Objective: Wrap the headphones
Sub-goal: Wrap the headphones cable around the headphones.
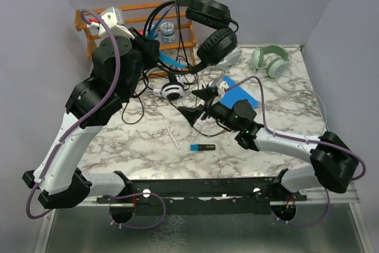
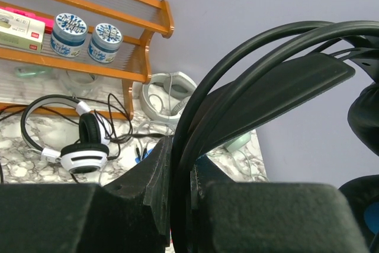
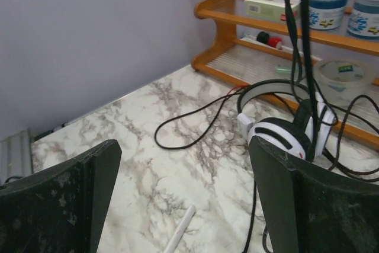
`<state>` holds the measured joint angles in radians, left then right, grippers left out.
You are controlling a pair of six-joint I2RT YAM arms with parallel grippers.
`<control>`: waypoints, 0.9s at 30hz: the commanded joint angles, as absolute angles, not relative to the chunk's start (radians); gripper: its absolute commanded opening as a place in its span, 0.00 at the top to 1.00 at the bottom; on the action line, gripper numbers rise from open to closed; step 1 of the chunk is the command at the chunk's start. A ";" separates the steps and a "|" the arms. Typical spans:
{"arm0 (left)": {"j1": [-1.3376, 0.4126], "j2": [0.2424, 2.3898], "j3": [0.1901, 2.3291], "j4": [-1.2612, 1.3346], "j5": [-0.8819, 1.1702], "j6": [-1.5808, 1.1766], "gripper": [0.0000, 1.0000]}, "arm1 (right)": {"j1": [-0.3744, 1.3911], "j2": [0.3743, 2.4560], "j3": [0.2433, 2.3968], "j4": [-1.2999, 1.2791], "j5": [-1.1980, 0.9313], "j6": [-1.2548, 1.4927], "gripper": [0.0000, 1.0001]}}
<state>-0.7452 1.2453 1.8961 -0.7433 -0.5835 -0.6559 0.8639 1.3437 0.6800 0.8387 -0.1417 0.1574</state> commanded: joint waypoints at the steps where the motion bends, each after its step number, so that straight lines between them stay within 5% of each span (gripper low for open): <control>1: -0.742 1.246 1.958 -0.673 -0.553 -0.685 1.00 | 0.863 1.432 0.770 0.936 0.058 0.125 0.01; 7: -0.741 1.240 1.965 -0.675 -0.566 -0.673 1.00 | 0.861 1.515 0.875 0.893 0.127 0.012 0.01; 16: -0.741 1.237 1.948 -0.677 -0.621 -0.633 1.00 | 0.854 1.304 0.813 0.737 -0.180 -0.036 0.06; 21: -0.741 1.231 1.925 -0.668 -0.617 -0.634 1.00 | 0.853 1.206 0.793 0.659 -0.088 -0.052 0.06; 27: -0.742 1.216 1.899 -0.663 -0.630 -0.632 1.00 | 0.771 1.327 0.992 0.477 -0.132 -0.053 0.08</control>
<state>-0.7452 1.2537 1.9064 -0.7456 -0.5968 -0.6086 0.8230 1.2434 0.8909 0.6319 -0.0959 -0.0364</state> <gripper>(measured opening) 0.159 0.931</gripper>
